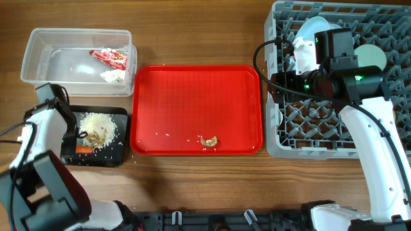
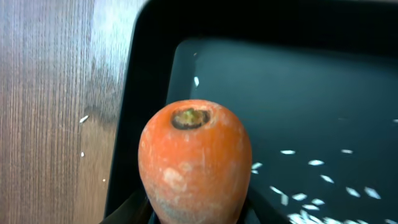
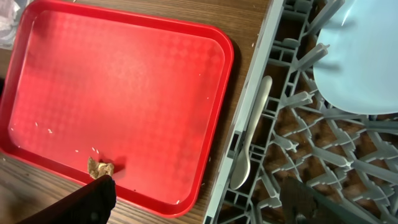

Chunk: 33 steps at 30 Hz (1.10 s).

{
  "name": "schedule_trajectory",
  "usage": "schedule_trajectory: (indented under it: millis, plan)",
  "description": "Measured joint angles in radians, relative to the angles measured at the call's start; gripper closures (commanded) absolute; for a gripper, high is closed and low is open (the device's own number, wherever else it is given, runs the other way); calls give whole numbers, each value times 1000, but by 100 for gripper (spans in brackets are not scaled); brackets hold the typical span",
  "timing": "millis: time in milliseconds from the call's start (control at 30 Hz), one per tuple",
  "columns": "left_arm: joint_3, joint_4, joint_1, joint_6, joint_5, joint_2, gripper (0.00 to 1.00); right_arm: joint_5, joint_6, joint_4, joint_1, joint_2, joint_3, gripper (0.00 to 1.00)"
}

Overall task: Sort waste into correct bins and load items into the dishwasher rack
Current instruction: 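Carry the carrot to the black tray and release it with left gripper, then reach the left gripper to the brown food scrap and grasp it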

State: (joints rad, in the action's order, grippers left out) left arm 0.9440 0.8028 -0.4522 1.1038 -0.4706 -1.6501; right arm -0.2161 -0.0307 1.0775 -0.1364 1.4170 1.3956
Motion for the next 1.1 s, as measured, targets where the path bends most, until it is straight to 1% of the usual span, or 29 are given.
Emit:
schedule_trajectory:
  millis: [33, 100, 167, 233, 300, 333, 400, 467, 500, 633, 700, 767, 833, 933, 967, 1033, 1100]
  plan:
    - [0, -2, 0, 0, 0, -16, 66, 0, 0, 0, 0, 0, 0, 13]
    - [0, -7, 0, 0, 3, -43, 61, 0, 0, 0, 0, 0, 0, 13]
    - [0, -8, 0, -1, 4, -56, 52, 0, 0, 0, 0, 0, 0, 13]
    - [0, -8, 0, -3, 3, -59, 38, 0, 0, 0, 0, 0, 0, 13]
    - [0, -9, 0, -10, 3, -59, 20, 0, 0, 2, 0, 0, 0, 13]
    - [0, -11, 0, -22, 4, -59, 14, 0, 0, 3, 0, 0, 0, 13]
    - [1, -11, 0, -43, 3, -59, 11, 0, 0, 4, 0, 0, 0, 13]
    - [14, 13, 0, -66, 12, -59, 5, 0, 0, 3, 0, 0, 0, 13]
    - [23, 21, 0, -80, 18, -58, 4, 0, 0, 4, 0, 0, 0, 13]
    - [93, 54, 9, -158, 80, -14, 3, 0, 0, 4, 0, 0, 0, 13]
    - [124, 52, 34, -191, 110, 28, 4, 0, 0, 3, 0, 0, 0, 13]
    - [140, 28, 92, -238, 152, 84, 5, 0, 0, 3, 0, 0, 0, 13]
    - [144, -13, 182, -299, 222, 124, 5, 0, 0, 3, 0, 0, 0, 13]
    - [149, -64, 364, -412, 349, 130, 0, 0, 0, 3, 0, 0, 0, 13]
    - [149, -80, 443, -458, 397, 128, 0, 0, 0, 3, 0, 0, 0, 13]
    - [149, -87, 542, -501, 431, 121, 0, 2, 0, 5, 0, 0, 0, 13]
    - [149, -90, 672, -541, 458, 100, 0, 21, 21, 9, 0, 0, 0, 11]
